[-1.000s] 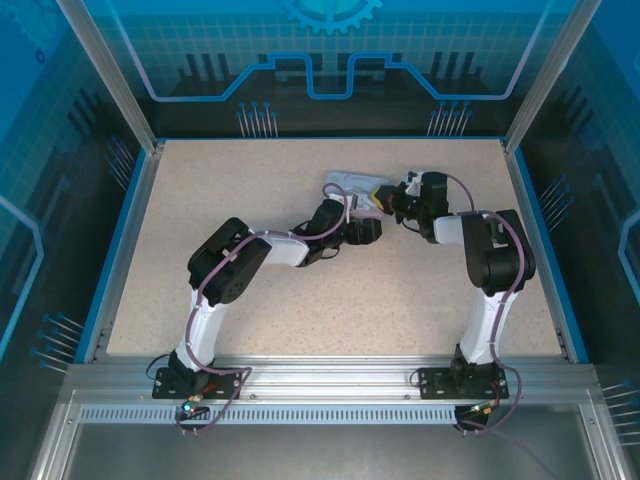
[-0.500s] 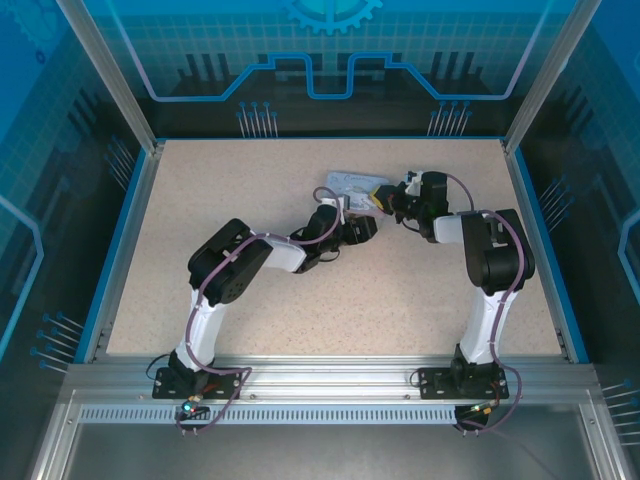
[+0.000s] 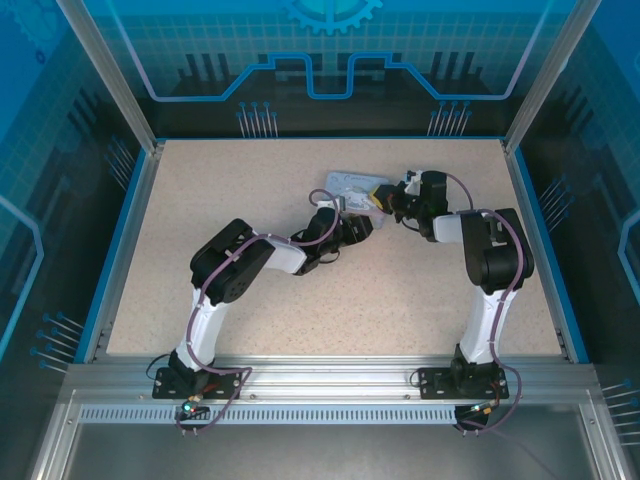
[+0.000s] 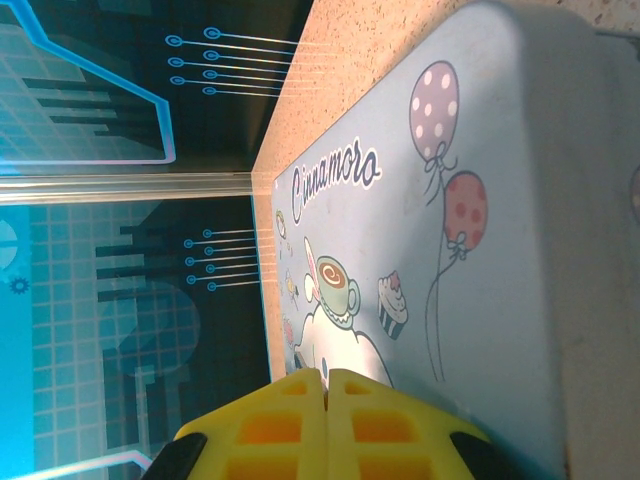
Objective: Unlock a padlock with a key
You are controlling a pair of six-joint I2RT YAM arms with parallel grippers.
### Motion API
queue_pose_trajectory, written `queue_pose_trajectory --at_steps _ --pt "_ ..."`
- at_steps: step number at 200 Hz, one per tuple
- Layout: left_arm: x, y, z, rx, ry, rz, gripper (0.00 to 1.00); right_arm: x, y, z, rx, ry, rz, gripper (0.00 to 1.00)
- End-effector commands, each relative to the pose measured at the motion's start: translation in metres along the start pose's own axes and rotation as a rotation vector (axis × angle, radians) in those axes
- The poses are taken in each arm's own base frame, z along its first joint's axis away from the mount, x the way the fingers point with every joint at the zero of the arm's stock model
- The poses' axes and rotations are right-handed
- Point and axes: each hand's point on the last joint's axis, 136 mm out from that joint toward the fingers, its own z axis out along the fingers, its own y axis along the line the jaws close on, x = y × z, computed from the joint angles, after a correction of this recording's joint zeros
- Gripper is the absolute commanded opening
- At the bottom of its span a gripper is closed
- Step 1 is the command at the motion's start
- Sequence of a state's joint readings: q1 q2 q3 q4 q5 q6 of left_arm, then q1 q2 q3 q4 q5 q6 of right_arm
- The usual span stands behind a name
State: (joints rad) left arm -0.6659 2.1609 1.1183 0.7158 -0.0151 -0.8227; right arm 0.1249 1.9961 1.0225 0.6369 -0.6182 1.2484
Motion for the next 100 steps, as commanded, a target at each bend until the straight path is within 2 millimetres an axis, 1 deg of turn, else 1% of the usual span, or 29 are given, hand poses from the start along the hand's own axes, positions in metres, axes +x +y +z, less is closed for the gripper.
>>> queue_pose_trajectory --at_steps 1,45,100 --pt "0.011 0.023 0.0 -0.089 0.005 -0.023 0.63 0.005 -0.018 0.005 0.04 0.024 0.017 0.0" --pt "0.013 0.03 0.0 -0.128 -0.007 -0.027 0.58 0.004 -0.019 0.005 0.042 0.025 0.019 0.0" --pt "0.017 0.043 0.001 -0.174 -0.01 -0.033 0.49 0.004 -0.021 0.006 0.042 0.029 0.021 0.0"
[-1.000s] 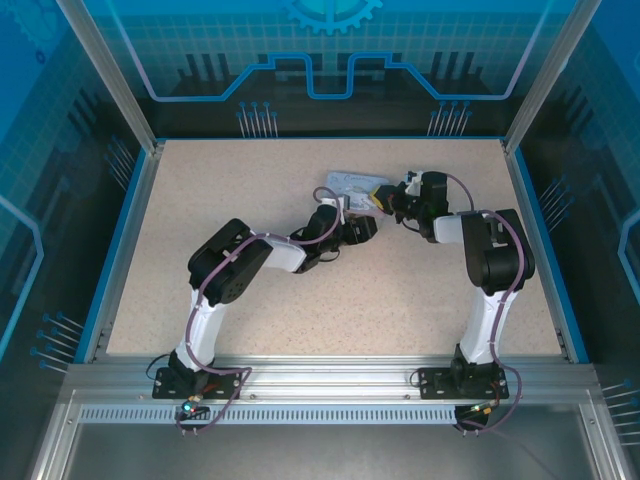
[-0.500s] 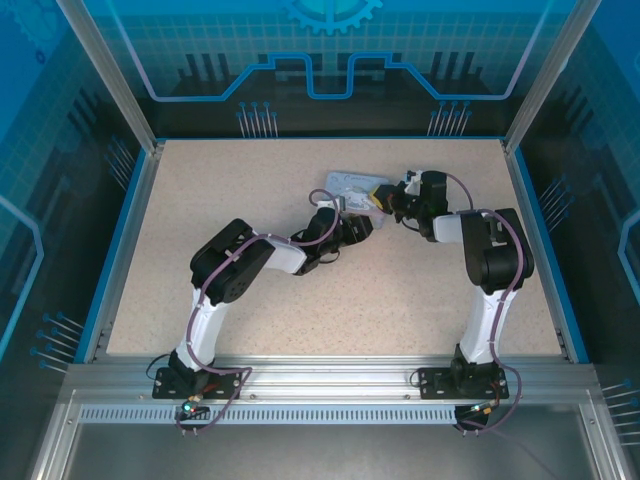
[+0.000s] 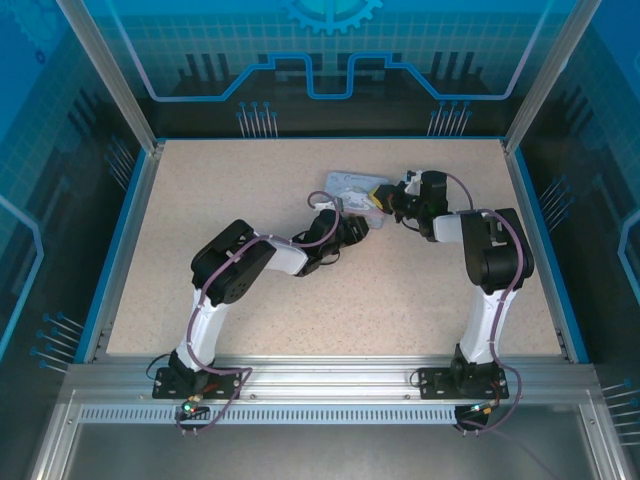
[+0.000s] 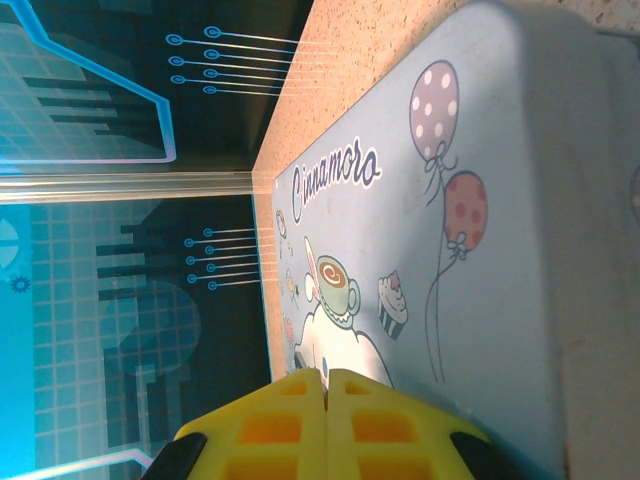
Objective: Unlock a padlock with a key
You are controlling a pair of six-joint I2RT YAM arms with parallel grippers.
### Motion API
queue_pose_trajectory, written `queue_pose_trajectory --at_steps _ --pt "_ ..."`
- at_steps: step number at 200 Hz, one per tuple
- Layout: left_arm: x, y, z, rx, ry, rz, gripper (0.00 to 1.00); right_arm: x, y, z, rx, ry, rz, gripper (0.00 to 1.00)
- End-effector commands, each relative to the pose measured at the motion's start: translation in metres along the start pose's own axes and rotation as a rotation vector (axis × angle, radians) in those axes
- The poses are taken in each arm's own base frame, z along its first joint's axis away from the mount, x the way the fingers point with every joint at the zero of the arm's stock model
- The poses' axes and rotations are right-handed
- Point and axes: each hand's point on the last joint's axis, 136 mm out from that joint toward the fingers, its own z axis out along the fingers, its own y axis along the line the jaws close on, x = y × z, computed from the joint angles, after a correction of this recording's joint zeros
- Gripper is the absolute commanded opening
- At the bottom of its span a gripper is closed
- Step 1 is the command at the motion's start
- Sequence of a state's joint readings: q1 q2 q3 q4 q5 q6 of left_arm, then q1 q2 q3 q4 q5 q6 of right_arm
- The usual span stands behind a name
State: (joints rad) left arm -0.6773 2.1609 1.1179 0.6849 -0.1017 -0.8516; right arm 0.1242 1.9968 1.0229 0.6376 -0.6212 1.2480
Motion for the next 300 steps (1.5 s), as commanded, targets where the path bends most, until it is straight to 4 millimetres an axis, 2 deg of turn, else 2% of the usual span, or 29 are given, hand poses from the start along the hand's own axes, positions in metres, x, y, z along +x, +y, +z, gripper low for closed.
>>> queue_pose_trajectory --at_steps 1,187,230,255,266,300 --pt "0.018 0.032 0.003 -0.104 0.03 -0.004 0.48 0.004 -0.021 0.006 0.043 0.026 0.021 0.0" --pt "0.023 0.043 0.009 -0.137 0.036 -0.001 0.23 0.003 -0.025 0.006 0.046 0.028 0.027 0.0" --pt "0.023 0.044 0.01 -0.134 0.036 -0.007 0.12 0.004 -0.025 0.006 0.046 0.031 0.027 0.0" --pt "0.022 0.043 0.006 -0.131 0.044 -0.012 0.01 0.004 -0.025 0.006 0.045 0.032 0.024 0.0" --pt "0.021 0.042 0.003 -0.13 0.054 -0.017 0.0 0.004 -0.023 0.006 0.039 0.033 0.019 0.0" --pt "0.019 0.029 -0.009 -0.096 0.121 -0.06 0.0 0.002 0.002 0.005 -0.027 0.03 -0.033 0.0"
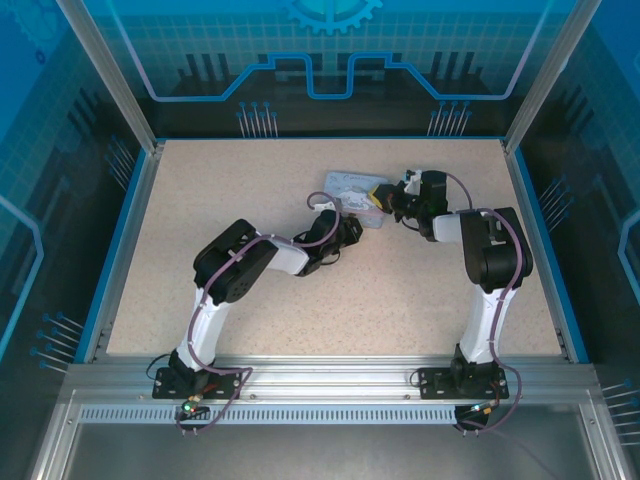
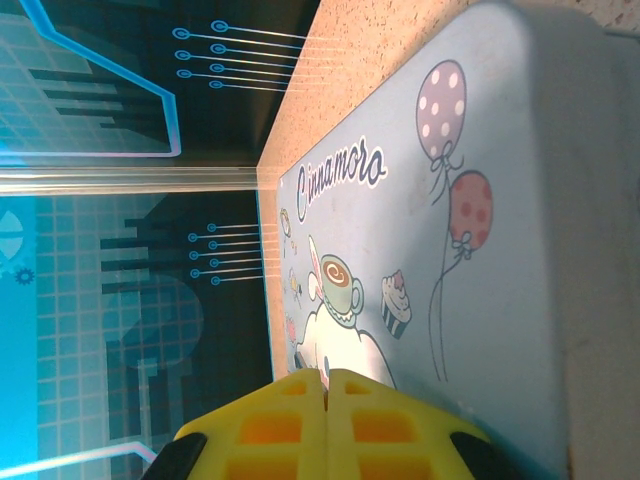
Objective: Unlock a padlock with a key
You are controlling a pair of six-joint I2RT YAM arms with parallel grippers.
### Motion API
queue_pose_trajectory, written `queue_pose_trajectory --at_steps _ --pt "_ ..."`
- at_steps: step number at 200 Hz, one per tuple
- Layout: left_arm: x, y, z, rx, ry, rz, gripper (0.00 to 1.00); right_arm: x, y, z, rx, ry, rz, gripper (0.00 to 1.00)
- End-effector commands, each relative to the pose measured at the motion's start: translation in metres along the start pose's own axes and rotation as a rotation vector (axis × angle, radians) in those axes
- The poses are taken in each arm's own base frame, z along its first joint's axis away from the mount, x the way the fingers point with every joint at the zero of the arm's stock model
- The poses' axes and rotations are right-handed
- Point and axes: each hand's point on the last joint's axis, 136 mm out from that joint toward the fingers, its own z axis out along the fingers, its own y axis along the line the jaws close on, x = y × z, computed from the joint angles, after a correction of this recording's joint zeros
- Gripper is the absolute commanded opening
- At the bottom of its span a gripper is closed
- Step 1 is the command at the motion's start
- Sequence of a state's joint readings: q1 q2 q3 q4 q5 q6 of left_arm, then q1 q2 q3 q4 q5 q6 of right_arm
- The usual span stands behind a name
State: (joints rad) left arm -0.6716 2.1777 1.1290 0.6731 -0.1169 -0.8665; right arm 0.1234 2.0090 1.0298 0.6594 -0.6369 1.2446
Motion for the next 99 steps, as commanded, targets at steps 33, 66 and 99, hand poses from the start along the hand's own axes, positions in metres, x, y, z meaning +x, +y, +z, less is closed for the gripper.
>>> queue_pose_trajectory --at_steps 33,66,99 --pt "0.018 0.017 -0.03 -0.063 0.189 -0.14 0.0 0.001 0.051 -0.001 -0.069 0.028 -0.071 0.0" --pt "0.013 0.017 -0.05 -0.062 0.193 -0.218 0.0 0.016 0.108 -0.017 -0.101 0.044 -0.149 0.0" --pt "0.006 0.018 -0.072 -0.072 0.182 -0.224 0.0 0.042 0.123 -0.037 -0.101 0.045 -0.156 0.0"
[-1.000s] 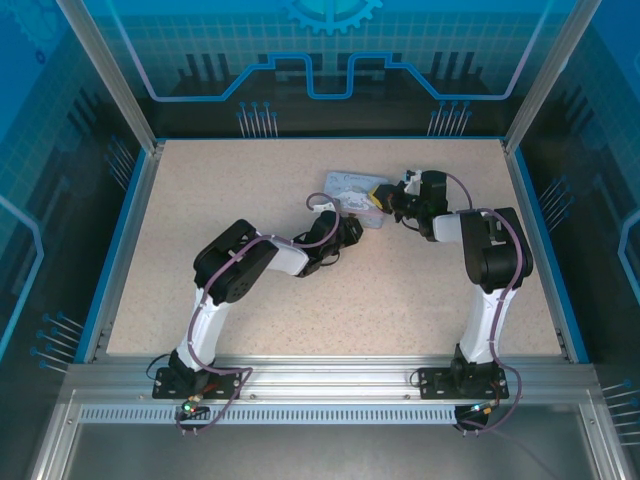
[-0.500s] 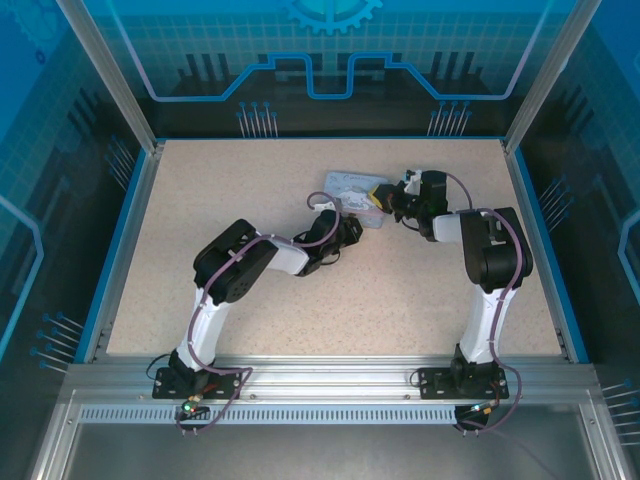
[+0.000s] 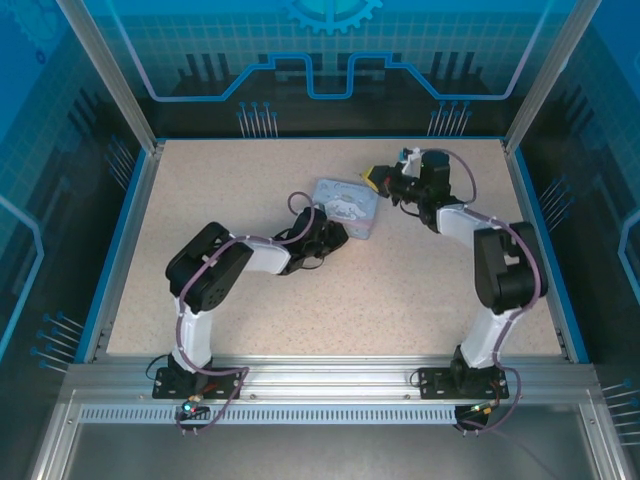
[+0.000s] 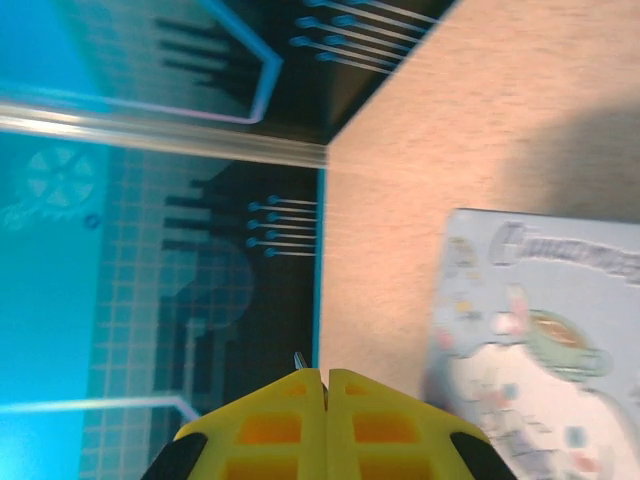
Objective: Unlock a padlock with a key
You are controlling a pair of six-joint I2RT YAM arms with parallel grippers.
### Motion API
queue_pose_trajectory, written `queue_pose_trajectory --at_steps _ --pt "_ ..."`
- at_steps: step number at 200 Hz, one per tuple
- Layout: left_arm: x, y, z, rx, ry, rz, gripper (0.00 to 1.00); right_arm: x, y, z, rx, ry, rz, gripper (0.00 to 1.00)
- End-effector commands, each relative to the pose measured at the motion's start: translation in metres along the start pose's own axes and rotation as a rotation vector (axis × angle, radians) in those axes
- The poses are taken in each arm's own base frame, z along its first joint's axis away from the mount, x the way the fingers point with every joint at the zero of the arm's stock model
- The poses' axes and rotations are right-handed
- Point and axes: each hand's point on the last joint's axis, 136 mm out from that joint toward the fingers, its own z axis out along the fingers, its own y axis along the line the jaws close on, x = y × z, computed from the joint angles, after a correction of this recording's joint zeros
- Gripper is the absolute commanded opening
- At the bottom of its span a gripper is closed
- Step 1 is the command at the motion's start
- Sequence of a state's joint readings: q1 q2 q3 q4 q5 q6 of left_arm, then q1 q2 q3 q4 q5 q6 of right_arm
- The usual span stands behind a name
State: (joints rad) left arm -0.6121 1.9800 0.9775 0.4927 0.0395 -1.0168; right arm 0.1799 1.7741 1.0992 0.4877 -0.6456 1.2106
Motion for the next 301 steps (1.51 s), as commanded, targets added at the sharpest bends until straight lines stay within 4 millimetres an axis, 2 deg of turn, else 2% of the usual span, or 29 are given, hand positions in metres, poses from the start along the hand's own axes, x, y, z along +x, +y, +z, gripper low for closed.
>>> queue_pose_trajectory --at_steps 1,38,42,67,91,124,174,224,269,301 --pt "0.002 0.001 -0.021 -0.011 0.024 -0.039 0.0 0.022 0.017 -0.012 0.002 0.023 -0.016 0.0" --pt "0.002 0.018 -0.042 -0.034 0.009 -0.07 0.0 0.067 0.012 -0.027 0.022 0.051 -0.012 0.0" --pt "0.002 0.02 -0.044 -0.038 0.006 -0.075 0.0 0.077 0.002 -0.029 0.04 0.062 0.001 0.0" --pt "0.005 0.029 -0.054 -0.043 0.0 -0.111 0.0 0.108 -0.006 -0.039 0.061 0.084 0.001 0.0" --pt "0.011 0.021 -0.058 0.003 0.029 -0.159 0.0 0.133 -0.01 -0.05 0.076 0.097 -0.005 0.0" --pt "0.011 -0.009 -0.059 0.121 0.071 -0.206 0.0 0.157 -0.026 -0.071 0.125 0.085 0.017 0.0" --pt "0.013 -0.046 -0.052 0.311 0.147 -0.282 0.0 0.172 -0.05 -0.092 0.175 0.052 0.056 0.0" --pt "0.009 -0.05 -0.053 0.383 0.12 -0.31 0.0 0.173 -0.071 -0.094 0.194 0.013 0.115 0.0" --pt "-0.005 -0.049 -0.065 0.449 0.014 -0.356 0.0 0.165 -0.075 -0.078 0.155 0.006 0.179 0.0" --pt "-0.005 -0.049 -0.067 0.451 0.008 -0.357 0.0 0.161 -0.079 -0.071 0.152 -0.003 0.209 0.0"
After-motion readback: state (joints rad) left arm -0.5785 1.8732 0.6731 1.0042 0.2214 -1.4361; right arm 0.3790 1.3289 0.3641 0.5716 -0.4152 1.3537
